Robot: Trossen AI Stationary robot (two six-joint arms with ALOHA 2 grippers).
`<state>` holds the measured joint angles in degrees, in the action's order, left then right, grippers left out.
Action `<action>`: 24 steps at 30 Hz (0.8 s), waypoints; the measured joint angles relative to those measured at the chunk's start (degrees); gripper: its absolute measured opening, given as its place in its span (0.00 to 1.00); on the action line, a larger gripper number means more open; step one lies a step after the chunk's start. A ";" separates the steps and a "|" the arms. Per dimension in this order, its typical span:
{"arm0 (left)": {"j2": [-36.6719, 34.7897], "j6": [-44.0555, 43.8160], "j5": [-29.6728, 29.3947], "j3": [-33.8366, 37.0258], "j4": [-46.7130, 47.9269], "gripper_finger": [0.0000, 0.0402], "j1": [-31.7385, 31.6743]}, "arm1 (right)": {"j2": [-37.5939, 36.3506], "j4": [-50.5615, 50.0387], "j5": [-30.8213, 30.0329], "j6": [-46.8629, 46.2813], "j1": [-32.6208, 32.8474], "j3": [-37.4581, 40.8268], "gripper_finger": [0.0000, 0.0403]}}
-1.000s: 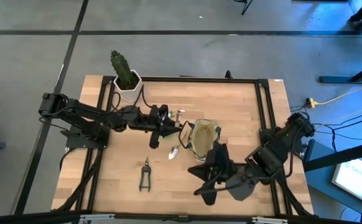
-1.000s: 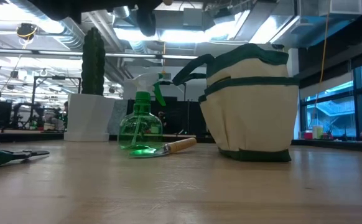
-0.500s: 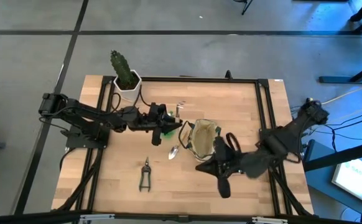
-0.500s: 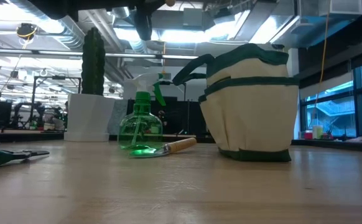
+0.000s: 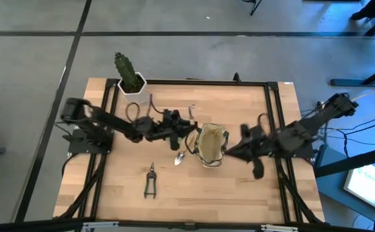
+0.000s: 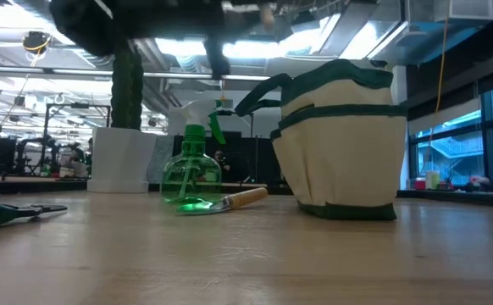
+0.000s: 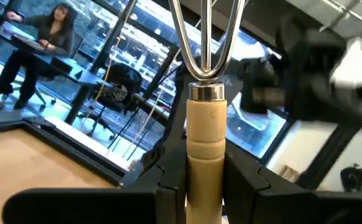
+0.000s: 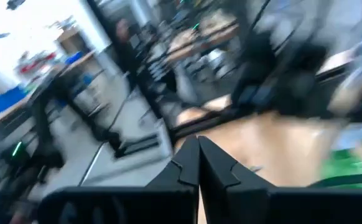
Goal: Pick & Place Garden tools in Gardening bag
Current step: Put the brown hand rake into the light brown gardening bag
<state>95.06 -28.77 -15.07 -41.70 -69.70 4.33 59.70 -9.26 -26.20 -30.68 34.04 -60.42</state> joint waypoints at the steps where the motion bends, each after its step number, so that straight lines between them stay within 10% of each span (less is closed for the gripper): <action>1: 2.27 0.94 -0.48 -0.67 -1.81 0.16 0.22 | -1.67 -1.04 -2.27 -0.09 0.00 0.00 0.00; 10: 15.38 13.61 8.27 0.94 -20.19 0.16 -0.78 | -10.71 -9.98 -6.90 4.20 -2.94 0.00 0.00; 24: 13.28 22.21 20.65 10.02 -20.11 0.16 -7.53 | -7.61 -15.88 -6.71 5.80 -2.93 0.00 0.00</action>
<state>108.33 -6.56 5.58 -31.68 -89.81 -3.19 52.09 -25.14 -32.91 -24.88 31.11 -60.42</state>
